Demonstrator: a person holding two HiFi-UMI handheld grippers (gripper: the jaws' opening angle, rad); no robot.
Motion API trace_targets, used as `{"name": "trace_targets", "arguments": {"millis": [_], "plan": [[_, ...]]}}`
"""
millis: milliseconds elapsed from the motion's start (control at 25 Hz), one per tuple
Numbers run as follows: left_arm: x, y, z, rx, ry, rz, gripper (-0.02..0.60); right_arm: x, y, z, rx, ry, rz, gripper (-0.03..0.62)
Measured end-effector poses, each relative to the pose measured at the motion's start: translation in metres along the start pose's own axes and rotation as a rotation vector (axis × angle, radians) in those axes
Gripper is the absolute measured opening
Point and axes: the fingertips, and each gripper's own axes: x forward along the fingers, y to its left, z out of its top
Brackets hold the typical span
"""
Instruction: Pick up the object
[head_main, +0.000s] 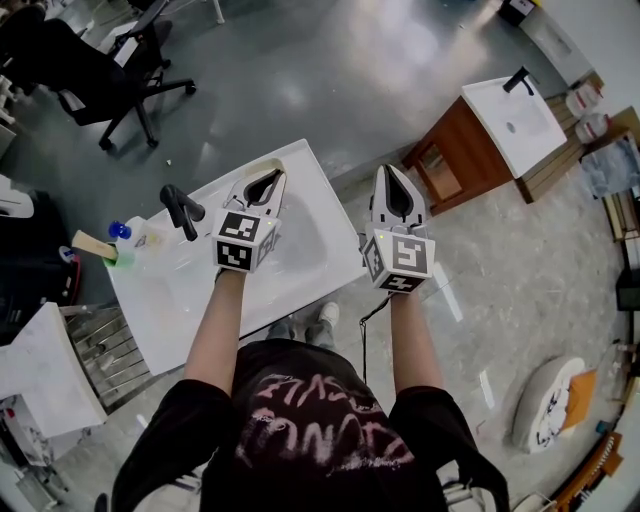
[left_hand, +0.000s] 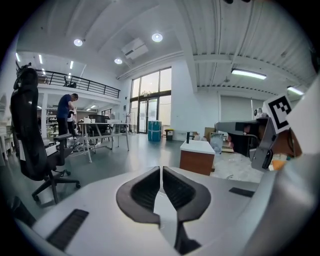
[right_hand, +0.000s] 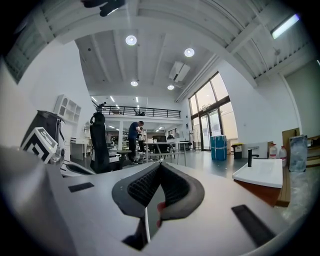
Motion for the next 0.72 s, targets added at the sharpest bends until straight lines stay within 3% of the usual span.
{"name": "trace_targets", "arguments": {"millis": [200,320,520,720], "plan": [[0.019,0.004,-0.022,-0.005,0.059,-0.007,0.027,0.006,-0.008,0.001,0.008,-0.003,0.0,0.015],[0.027,0.004,-0.033,-0.013,0.087,-0.014,0.1,0.007,-0.013,-0.001,0.011,-0.002,-0.005,0.015],[0.037,0.001,-0.046,-0.013,0.123,-0.022,0.104,0.003,-0.021,-0.003,0.014,0.002,-0.016,0.015],[0.051,0.005,-0.069,0.04,0.2,-0.028,0.115,-0.001,-0.031,-0.007,0.019,0.009,-0.029,0.015]]}}
